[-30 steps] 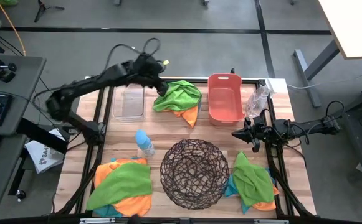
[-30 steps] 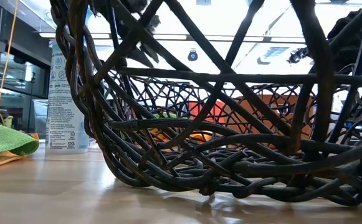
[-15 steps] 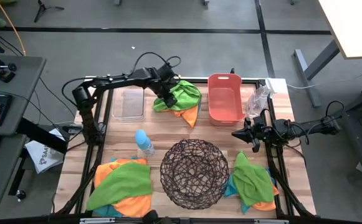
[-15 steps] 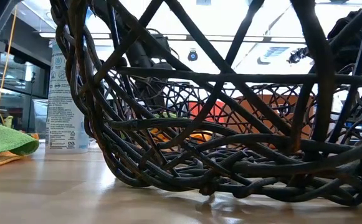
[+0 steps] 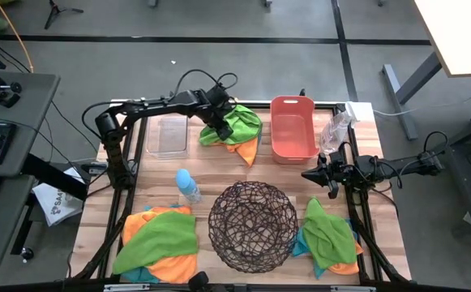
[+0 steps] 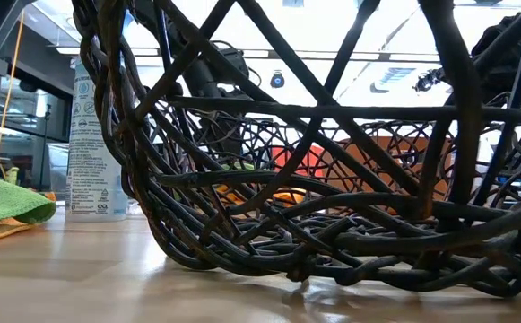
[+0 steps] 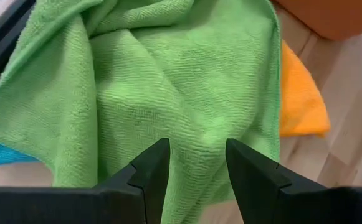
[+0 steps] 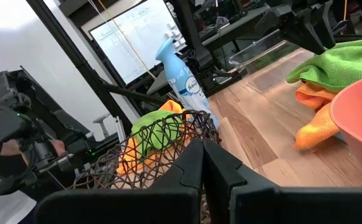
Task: Sort microfiber towel by color & place in baskets
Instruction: Put the top green microfiber cloth into the transparent bin
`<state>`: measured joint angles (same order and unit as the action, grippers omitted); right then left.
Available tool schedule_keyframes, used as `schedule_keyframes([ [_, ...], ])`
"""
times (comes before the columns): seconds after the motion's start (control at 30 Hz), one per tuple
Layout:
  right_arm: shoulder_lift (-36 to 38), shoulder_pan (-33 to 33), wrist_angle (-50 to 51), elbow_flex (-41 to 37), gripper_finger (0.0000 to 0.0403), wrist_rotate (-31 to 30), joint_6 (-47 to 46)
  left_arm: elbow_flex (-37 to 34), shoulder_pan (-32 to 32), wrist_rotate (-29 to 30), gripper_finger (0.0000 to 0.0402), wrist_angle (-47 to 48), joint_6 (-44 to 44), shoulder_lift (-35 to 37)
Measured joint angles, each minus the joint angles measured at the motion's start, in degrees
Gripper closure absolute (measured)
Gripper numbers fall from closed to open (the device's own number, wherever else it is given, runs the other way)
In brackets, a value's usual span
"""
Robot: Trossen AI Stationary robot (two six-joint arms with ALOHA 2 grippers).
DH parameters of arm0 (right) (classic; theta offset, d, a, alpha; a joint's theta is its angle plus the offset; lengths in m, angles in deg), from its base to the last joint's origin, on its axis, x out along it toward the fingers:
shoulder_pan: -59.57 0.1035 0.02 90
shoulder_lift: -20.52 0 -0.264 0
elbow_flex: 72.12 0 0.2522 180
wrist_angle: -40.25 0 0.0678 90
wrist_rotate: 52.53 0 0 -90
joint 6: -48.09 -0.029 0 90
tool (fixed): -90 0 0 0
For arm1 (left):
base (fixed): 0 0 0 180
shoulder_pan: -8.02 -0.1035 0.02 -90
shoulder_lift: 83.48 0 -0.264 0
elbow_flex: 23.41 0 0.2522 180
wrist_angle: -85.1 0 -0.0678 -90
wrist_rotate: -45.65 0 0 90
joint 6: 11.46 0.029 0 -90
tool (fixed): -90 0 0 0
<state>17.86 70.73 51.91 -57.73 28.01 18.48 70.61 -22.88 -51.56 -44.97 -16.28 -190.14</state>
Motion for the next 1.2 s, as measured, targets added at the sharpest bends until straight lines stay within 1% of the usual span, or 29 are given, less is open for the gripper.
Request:
schedule_keyframes([
  [0.07,0.0,0.0,0.0,0.0,0.0402,0.0,0.0,-0.8,0.2,0.1,0.0255,-1.8,0.0,0.0],
  [0.27,0.0,0.0,0.0,0.0,0.0402,0.0,0.0,-3.1,0.2,0.0,0.0255,-1.9,-2.3,0.0],
  [0.43,0.0,0.0,0.0,0.0,0.0402,0.0,0.0,-3.8,0.2,0.1,0.0255,-3.9,-2.7,0.0],
  [0.57,0.0,0.0,0.0,0.0,0.0402,0.0,0.0,-3.8,0.2,-1.1,0.0255,-3.0,-4.5,-1.8],
  [0.77,0.0,0.0,0.0,0.0,0.0402,0.0,0.0,-3.8,1.6,-1.1,0.0259,-2.3,-5.1,-4.5],
  [0.8,0.0,0.0,0.0,0.0,0.0402,0.0,0.0,-3.8,1.9,-1.0,0.0264,-2.5,-4.9,-4.5],
  [0.87,0.0,0.0,0.0,0.0,0.0402,0.0,0.0,-3.8,2.4,-0.3,0.0288,-3.3,-3.8,-4.1],
  [0.9,0.0,0.0,0.0,0.0,0.0402,0.0,0.0,-3.8,2.6,0.0,0.0307,-3.2,-3.3,-3.9],
  [1.0,0.0,0.0,0.0,0.0,0.0402,0.0,0.0,-3.8,2.6,0.3,0.0379,-2.9,-1.6,-2.5],
  [1.03,0.0,0.0,0.0,0.0,0.0402,0.0,0.0,-3.8,2.5,0.3,0.0389,-2.9,-1.2,-1.8],
  [1.1,0.0,0.0,0.0,0.0,0.0402,0.0,0.0,-3.6,2.0,0.4,0.0393,-2.4,-0.6,0.4],
  [1.2,0.0,0.0,0.0,0.0,0.0402,0.0,0.0,-2.6,0.9,0.6,0.0399,-1.7,0.5,5.9],
])
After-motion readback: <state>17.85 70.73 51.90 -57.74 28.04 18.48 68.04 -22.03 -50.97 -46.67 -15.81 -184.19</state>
